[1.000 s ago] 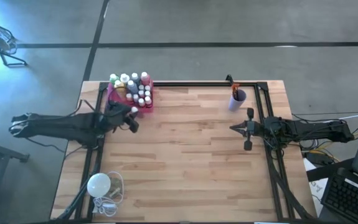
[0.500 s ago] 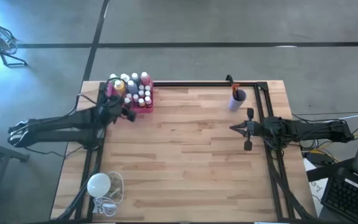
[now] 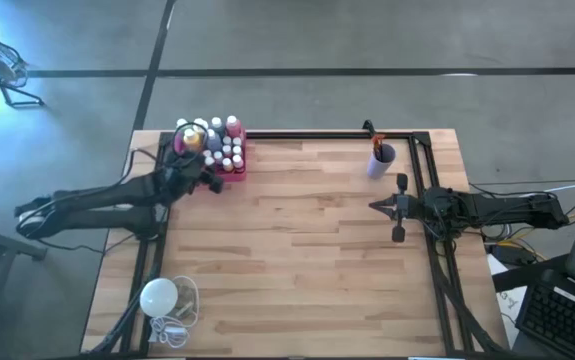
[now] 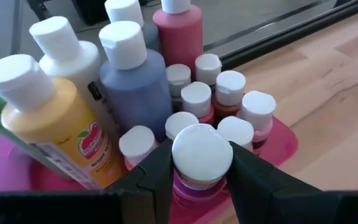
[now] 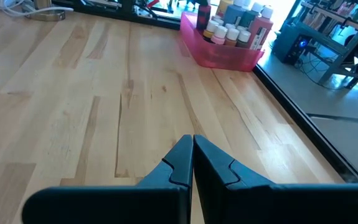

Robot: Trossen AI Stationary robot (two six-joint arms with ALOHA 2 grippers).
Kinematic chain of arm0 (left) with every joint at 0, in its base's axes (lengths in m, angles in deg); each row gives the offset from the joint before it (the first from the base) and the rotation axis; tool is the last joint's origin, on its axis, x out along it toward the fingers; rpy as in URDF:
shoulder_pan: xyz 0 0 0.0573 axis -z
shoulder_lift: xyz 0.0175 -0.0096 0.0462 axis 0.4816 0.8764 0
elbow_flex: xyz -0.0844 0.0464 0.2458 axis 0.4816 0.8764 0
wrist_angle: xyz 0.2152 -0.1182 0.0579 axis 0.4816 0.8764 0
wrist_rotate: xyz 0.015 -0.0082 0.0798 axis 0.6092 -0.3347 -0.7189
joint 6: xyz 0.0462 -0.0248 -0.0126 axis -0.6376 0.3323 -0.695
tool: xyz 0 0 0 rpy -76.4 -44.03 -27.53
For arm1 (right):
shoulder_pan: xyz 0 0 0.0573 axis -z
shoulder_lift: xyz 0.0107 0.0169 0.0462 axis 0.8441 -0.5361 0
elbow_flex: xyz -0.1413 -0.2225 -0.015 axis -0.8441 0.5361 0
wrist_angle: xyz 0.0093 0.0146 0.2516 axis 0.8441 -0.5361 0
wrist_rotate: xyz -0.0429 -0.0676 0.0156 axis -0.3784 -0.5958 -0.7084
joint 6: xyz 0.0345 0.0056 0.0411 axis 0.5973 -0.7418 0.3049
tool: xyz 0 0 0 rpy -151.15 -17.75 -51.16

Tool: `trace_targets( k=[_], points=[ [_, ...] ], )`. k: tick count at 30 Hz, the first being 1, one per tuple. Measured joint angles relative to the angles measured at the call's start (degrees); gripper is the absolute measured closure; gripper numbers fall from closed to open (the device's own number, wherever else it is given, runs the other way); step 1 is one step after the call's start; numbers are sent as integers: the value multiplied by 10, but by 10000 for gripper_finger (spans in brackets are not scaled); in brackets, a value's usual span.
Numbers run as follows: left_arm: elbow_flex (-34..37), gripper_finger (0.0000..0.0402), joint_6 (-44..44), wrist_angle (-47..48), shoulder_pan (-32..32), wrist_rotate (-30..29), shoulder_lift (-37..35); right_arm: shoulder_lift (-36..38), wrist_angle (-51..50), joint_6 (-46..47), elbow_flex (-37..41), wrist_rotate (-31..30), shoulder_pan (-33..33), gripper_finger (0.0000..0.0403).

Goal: Pick & Place Paint Supplies
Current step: Put the small pink paint bottle into the pink bin

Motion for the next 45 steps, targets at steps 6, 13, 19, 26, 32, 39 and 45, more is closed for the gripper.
trace_targets(
  k=[6, 13, 19, 26, 32, 39, 45],
  points=[
    [9, 273, -6, -47, -8, 22, 31, 0, 0, 0, 0, 0, 0, 394],
    [26, 273, -4, -89, -17, 28, 71, 0, 0, -1, 0, 0, 0, 394],
    [27, 273, -1, -100, -30, 28, 102, 0, 0, 0, 0, 0, 0, 394],
    [27, 273, 0, -124, -34, 32, 136, 0, 0, -1, 0, 0, 0, 394],
    [34, 273, 3, -161, -41, 35, 159, 0, 0, 0, 0, 0, 0, 394],
    [34, 273, 3, -164, -48, 40, 163, 0, 0, -1, 0, 0, 0, 394],
    [34, 263, 3, -162, -48, 42, 162, 0, 0, -1, 0, 0, 0, 394]
  ],
)
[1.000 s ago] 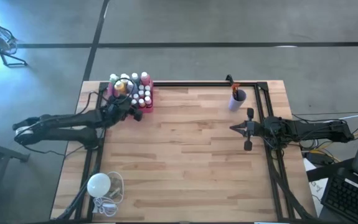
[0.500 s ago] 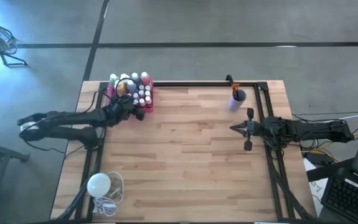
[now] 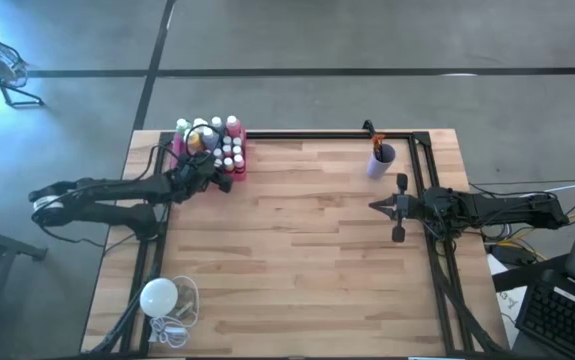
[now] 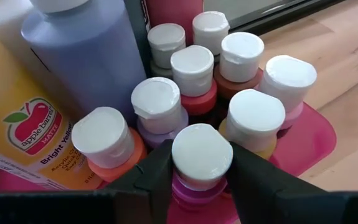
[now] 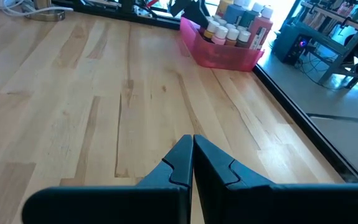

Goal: Pick & Place Paint Supplies
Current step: Put the small pink paint bottle into the pink bin

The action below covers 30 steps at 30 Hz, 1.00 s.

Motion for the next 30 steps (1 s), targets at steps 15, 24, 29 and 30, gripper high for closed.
trace_targets(
  k=[15, 24, 29, 30],
  points=[
    [0, 239, -6, 7, 0, 29, -13, 0, 0, 0, 0, 0, 0, 394],
    [-4, 238, -16, 6, 0, 30, -13, 0, 0, 0, 0, 0, 0, 394],
    [-5, 224, -17, 8, 0, 29, -13, 0, 0, 0, 0, 0, 0, 394],
    [-5, 218, -17, 10, 0, 29, -13, 0, 0, 0, 0, 0, 0, 394]
  ],
)
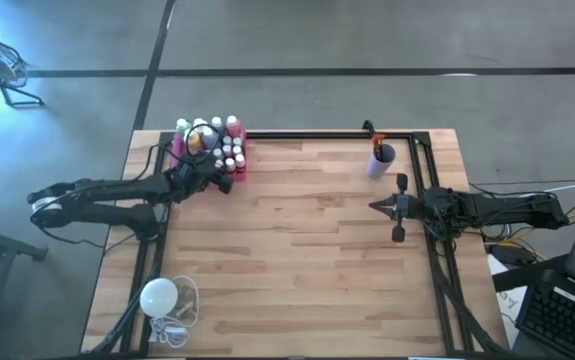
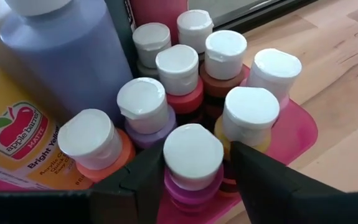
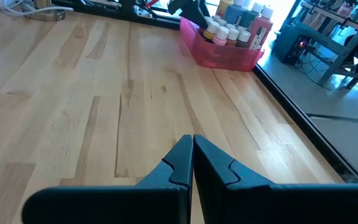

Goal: Pick & Place Paint Supplies
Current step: Put the small pink paint bottle into the pink bin, then return to Home Position

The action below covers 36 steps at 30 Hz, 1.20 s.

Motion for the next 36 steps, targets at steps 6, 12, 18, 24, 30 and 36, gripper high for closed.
trace_targets(
  k=[6, 12, 18, 24, 30, 36],
  points=[
    [0, 193, -5, 5, 0, -1, 0, 0, 0, 0, 0, 0, 0, 394],
    [-4, 195, -6, 9, 0, 0, -3, 0, 0, 1, 0, 0, 0, 394],
    [-28, 197, -9, 34, 0, 0, -12, 0, 0, 1, 0, 0, 0, 394],
    [-51, 197, -16, 66, 0, 0, -19, 0, 0, 0, 0, 0, 0, 394],
    [-73, 197, -17, 102, 0, 0, -23, 0, 0, 1, 0, 0, 0, 394],
    [-105, 197, -18, 127, 0, 1, -29, 0, 0, 1, 0, 0, 0, 394]
  ],
)
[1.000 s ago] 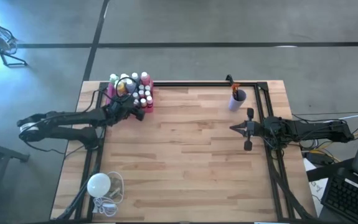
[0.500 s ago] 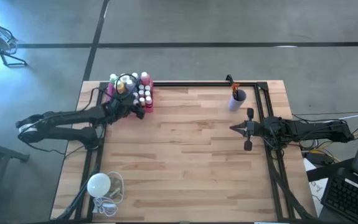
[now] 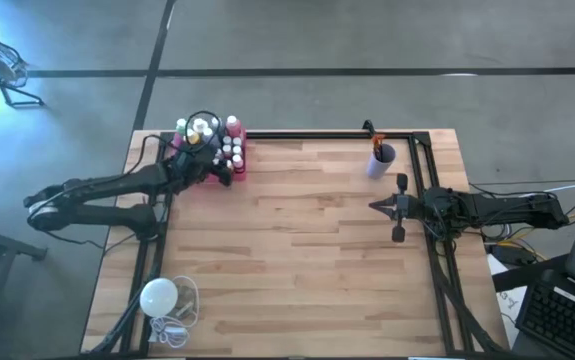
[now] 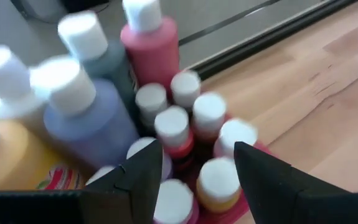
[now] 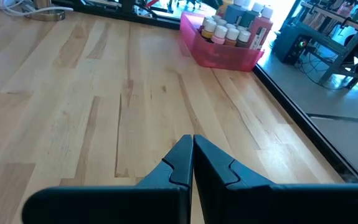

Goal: Pick & Place Paint Supplies
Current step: Return to Home Position

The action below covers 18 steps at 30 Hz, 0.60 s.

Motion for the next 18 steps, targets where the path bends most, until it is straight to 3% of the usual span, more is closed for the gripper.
trace_targets(
  k=[5, 11, 14, 18],
  points=[
    [-43, 197, -18, 2, 0, 60, -9, 0, 0, 0, 0, 0, 0, 394],
    [-105, 205, -27, 0, 6, 251, -12, 0, 0, -1, 0, 0, 0, 394],
    [-134, 233, -25, -9, 25, 308, -12, 0, 0, 0, 0, 0, 0, 394],
    [-177, 300, -41, -25, 71, 318, -12, 0, 0, 0, 0, 0, 0, 394]
  ],
)
